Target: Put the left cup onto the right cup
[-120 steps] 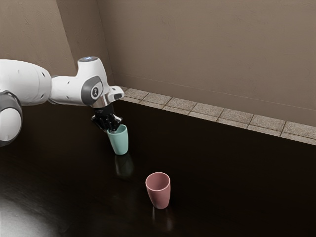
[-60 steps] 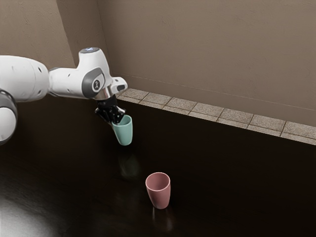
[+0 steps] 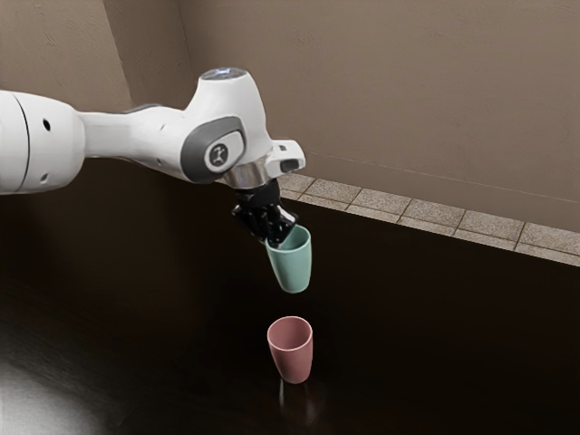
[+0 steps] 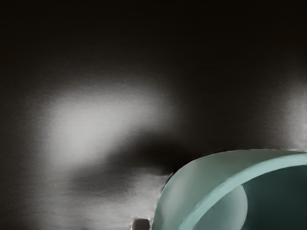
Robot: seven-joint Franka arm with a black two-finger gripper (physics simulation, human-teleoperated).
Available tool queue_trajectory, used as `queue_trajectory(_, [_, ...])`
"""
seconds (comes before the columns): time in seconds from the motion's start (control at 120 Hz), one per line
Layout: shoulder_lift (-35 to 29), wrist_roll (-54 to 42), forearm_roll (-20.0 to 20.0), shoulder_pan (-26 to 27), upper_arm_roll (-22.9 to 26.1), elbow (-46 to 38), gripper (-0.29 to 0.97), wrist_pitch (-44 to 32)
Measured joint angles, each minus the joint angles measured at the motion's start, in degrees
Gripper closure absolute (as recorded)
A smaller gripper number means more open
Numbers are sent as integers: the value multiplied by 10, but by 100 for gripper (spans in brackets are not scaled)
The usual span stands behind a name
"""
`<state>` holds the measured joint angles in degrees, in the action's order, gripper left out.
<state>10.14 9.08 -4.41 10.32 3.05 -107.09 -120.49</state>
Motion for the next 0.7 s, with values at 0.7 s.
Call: queue_trajectory(0.7, [-77,81,-37,14,13,-118,79,-33])
